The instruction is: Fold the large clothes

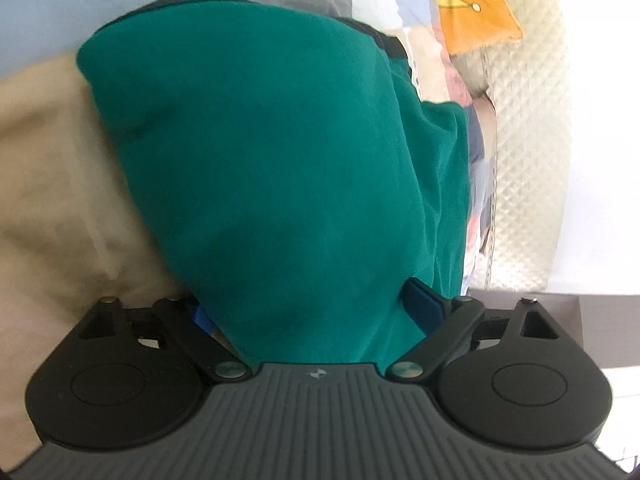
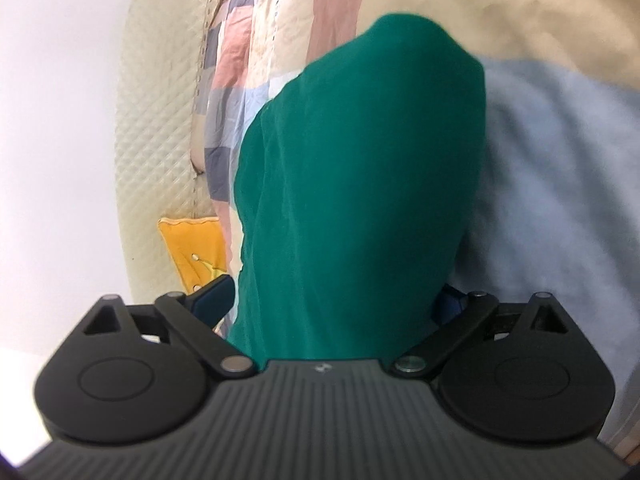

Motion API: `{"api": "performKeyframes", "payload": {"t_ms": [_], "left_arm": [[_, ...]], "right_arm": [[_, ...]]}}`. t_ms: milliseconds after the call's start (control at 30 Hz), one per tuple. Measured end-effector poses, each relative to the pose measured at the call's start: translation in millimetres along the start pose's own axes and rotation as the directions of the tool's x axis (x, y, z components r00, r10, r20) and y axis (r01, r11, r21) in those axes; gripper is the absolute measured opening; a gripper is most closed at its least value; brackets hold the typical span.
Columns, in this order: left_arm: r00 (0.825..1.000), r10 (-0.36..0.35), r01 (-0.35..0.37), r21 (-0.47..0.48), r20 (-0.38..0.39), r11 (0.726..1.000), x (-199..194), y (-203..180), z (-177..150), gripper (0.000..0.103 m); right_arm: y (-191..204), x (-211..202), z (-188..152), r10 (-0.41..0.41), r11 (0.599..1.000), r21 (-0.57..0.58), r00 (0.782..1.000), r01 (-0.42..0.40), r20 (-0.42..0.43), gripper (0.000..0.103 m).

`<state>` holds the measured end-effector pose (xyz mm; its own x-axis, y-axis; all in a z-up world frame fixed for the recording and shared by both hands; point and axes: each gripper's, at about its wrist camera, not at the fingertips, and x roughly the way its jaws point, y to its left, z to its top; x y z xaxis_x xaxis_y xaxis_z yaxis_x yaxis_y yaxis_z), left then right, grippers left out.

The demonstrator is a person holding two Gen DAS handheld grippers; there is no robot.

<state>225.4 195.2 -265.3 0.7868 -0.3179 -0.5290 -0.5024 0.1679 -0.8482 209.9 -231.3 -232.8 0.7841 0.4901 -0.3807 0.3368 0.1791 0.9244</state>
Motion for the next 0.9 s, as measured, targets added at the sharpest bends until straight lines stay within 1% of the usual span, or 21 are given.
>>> {"api": "performKeyframes", "payload": {"t_ms": [67, 133, 167, 200, 267, 300, 333, 367, 400, 433, 467, 500, 567, 633, 667, 700, 800, 900], "left_arm": [[1.000, 0.002, -0.002, 0.001, 0.012, 1.000, -3, 6, 2, 0.087], [1.000, 0.002, -0.003, 0.024, 0.020, 1.000, -8, 6, 2, 0.083], [1.000, 0.009, -0.010, 0.036, 0.020, 0.999, -9, 4, 2, 0.079], [1.000, 0.020, -0.022, 0.054, 0.021, 0.998, -11, 2, 2, 0.076], [0.998, 0.057, -0.060, 0.116, 0.028, 0.991, -9, -6, 2, 0.068], [0.996, 0.078, -0.083, 0.156, 0.036, 0.984, -8, -14, 2, 0.066], [0.995, 0.093, -0.100, 0.186, 0.044, 0.977, -7, -19, 0, 0.063], [0.993, 0.107, -0.116, 0.207, 0.052, 0.971, -7, -22, -1, 0.059], [0.991, 0.117, -0.127, 0.214, 0.060, 0.968, -8, -25, -3, 0.058], [0.991, 0.119, -0.131, 0.222, 0.067, 0.966, -10, -26, -4, 0.054], [0.990, 0.120, -0.135, 0.239, 0.077, 0.962, -11, -29, -5, 0.048], [0.989, 0.118, -0.139, 0.263, 0.091, 0.955, -13, -33, -6, 0.045], [0.986, 0.116, -0.149, 0.319, 0.120, 0.936, -17, -45, -9, 0.037], [0.982, 0.109, -0.161, 0.381, 0.153, 0.910, -25, -54, -16, 0.033], [0.980, 0.098, -0.163, 0.413, 0.175, 0.896, -31, -60, -19, 0.032], [0.978, 0.082, -0.158, 0.432, 0.190, 0.888, -34, -65, -21, 0.031], [0.977, 0.029, -0.128, 0.472, 0.211, 0.872, -44, -78, -23, 0.030], [0.974, 0.003, -0.121, 0.514, 0.224, 0.849, -57, -88, -28, 0.029]], "right_arm": [[0, 7, -4, 0.002, 1.000, -0.009, 0.999, -0.003, -0.046, 0.100], [2, 16, -8, -0.007, 1.000, -0.026, 0.996, 0.005, -0.091, 0.100], [4, 20, -10, -0.019, 0.999, -0.045, 0.995, 0.015, -0.098, 0.100], [6, 23, -10, -0.035, 0.997, -0.066, 0.995, 0.029, -0.095, 0.099], [11, 27, -9, -0.067, 0.992, -0.109, 0.994, 0.057, -0.082, 0.083], [13, 31, -8, -0.092, 0.989, -0.127, 0.993, 0.082, -0.080, 0.071], [14, 34, -8, -0.111, 0.986, -0.135, 0.990, 0.099, -0.083, 0.066], [13, 37, -8, -0.113, 0.985, -0.138, 0.990, 0.100, -0.089, 0.062], [14, 36, -9, -0.112, 0.984, -0.148, 0.990, 0.099, -0.089, 0.053], [15, 34, -9, -0.113, 0.982, -0.163, 0.990, 0.098, -0.086, 0.042], [17, 31, -10, -0.106, 0.980, -0.177, 0.991, 0.090, -0.084, 0.036], [19, 28, -11, -0.090, 0.981, -0.182, 0.992, 0.073, -0.084, 0.026], [24, 21, -13, -0.051, 0.979, -0.200, 0.996, 0.034, -0.078, 0.023], [32, 12, -18, -0.005, 0.971, -0.238, 0.998, -0.009, -0.057, 0.021], [37, 7, -20, 0.019, 0.965, -0.258, 0.998, -0.033, -0.055, 0.021], [41, 4, -22, 0.036, 0.959, -0.279, 0.998, -0.048, -0.050, 0.021], [47, -7, -24, 0.063, 0.949, -0.307, 0.997, -0.075, -0.047, 0.021], [56, -12, -26, 0.075, 0.937, -0.337, 0.996, -0.090, -0.057, 0.021]]}}
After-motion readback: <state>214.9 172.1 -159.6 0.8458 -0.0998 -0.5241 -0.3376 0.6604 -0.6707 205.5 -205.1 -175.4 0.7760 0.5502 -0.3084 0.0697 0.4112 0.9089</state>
